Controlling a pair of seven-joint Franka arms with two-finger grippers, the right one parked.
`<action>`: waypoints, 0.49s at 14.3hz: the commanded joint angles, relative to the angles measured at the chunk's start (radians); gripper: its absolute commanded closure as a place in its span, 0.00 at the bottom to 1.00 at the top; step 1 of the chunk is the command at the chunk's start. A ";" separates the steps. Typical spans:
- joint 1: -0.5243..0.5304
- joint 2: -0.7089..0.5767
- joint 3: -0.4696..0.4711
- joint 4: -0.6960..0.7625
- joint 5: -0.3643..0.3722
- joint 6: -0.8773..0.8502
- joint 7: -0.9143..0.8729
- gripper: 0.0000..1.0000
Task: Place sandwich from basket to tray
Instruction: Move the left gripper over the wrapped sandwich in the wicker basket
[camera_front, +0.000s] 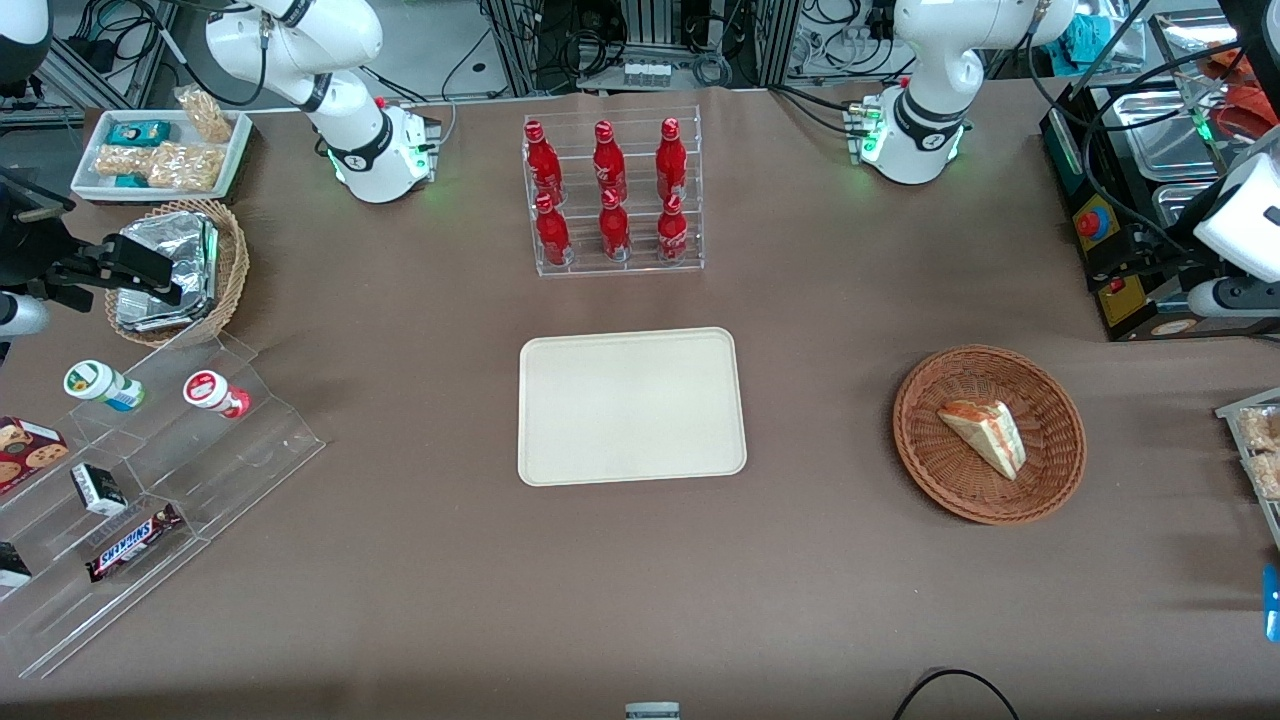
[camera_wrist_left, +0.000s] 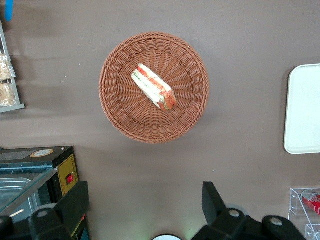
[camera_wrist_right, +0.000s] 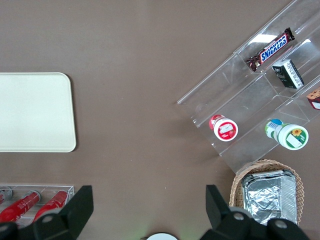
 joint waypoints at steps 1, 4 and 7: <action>0.004 0.006 -0.004 -0.006 -0.006 0.009 0.022 0.00; 0.008 0.041 -0.004 -0.041 -0.012 0.017 0.025 0.00; 0.008 0.101 -0.003 -0.101 -0.009 0.066 0.026 0.00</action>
